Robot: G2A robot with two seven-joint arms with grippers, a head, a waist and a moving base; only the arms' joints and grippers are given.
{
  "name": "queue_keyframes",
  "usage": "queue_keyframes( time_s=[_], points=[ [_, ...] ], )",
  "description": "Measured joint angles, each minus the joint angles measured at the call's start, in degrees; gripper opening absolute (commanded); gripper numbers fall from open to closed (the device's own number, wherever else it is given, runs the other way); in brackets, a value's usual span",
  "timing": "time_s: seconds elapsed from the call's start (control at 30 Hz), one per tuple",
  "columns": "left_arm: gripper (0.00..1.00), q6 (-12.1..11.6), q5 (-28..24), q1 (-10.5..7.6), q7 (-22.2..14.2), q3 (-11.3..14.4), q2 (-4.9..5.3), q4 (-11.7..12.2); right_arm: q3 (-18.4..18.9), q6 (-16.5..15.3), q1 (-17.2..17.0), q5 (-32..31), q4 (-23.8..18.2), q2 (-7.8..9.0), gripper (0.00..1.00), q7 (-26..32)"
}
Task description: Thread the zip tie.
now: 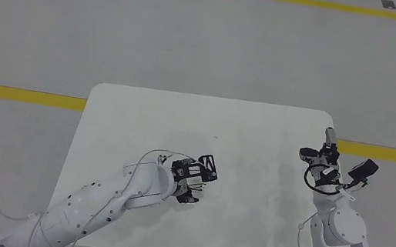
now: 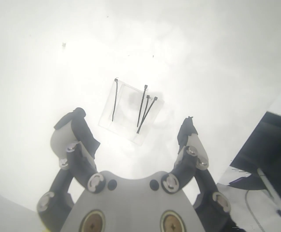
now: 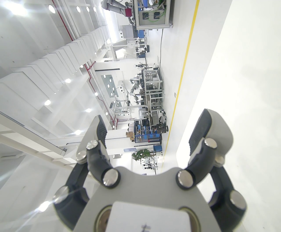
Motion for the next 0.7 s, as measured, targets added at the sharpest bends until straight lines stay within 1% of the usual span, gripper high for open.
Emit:
queue_keyframes(
  time_s=[0.07,0.13,0.4,0.43,0.5,0.53,0.6,0.7],
  points=[
    [1.0,0.45,0.83,-1.22,0.06,2.2,0.78,-1.06,0.0,0.0,0.0,0.0,0.0,0.0,1.0,0.0],
    [1.0,0.71,1.15,-2.11,-0.1,3.54,1.27,-1.27,0.0,0.0,0.0,0.0,0.0,0.0,1.0,0.0],
    [1.0,0.68,1.07,-2.0,-0.07,3.51,1.24,-1.25,0.0,0.0,0.0,0.0,0.0,0.0,1.0,0.0],
    [1.0,0.68,0.68,-1.84,0.35,3.64,1.27,-1.31,0.0,0.0,0.0,0.0,0.0,0.0,1.0,0.0],
    [1.0,0.68,-0.33,-1.9,2.24,4.13,1.57,-0.97,0.0,0.0,0.0,0.0,0.0,0.0,1.0,0.0],
    [1.0,0.68,-0.34,-2.23,2.63,4.52,1.85,-0.79,0.0,0.0,0.0,0.0,0.0,0.0,1.0,0.0],
    [1.0,0.68,0.16,-2.79,1.56,4.67,2.24,-0.56,0.0,0.0,0.0,0.0,0.0,0.0,1.0,0.0],
    [1.0,0.68,0.51,-2.95,0.96,4.65,2.32,-0.56,0.0,0.0,0.0,0.0,0.0,0.0,1.0,0.0]
  ],
)
